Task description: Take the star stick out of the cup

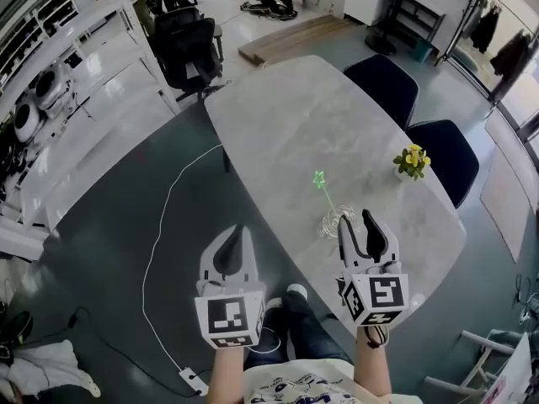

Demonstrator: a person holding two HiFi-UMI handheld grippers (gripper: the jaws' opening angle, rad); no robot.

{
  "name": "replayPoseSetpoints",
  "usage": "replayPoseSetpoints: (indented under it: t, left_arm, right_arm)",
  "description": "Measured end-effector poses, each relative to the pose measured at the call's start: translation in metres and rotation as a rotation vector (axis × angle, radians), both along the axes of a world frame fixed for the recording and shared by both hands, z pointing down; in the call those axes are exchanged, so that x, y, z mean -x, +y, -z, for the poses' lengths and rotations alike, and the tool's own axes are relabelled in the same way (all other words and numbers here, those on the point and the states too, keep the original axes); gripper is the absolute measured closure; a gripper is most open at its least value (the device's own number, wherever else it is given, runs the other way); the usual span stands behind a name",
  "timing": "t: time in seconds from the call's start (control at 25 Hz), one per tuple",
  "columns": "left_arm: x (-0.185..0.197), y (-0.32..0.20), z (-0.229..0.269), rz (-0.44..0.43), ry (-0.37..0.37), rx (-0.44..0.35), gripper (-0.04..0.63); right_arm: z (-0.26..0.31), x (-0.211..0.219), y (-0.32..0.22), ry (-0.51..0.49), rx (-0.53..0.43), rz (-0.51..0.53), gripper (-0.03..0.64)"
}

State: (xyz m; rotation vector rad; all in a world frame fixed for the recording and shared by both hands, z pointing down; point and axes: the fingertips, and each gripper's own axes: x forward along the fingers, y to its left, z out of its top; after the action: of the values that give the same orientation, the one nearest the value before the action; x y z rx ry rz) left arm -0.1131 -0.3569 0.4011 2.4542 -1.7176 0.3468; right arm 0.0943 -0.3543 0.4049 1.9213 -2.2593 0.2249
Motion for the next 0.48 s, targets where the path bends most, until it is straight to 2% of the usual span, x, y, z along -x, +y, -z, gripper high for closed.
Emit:
replayPoseSetpoints:
  t: [0.48]
  left_arm:
    - [-0.029, -0.032, -0.042, 0.016, -0.019, 0.096, 0.595]
  right_arm:
    - [-0.054, -0.016, -0.041, 0.000, 0.117, 0.065, 0.430]
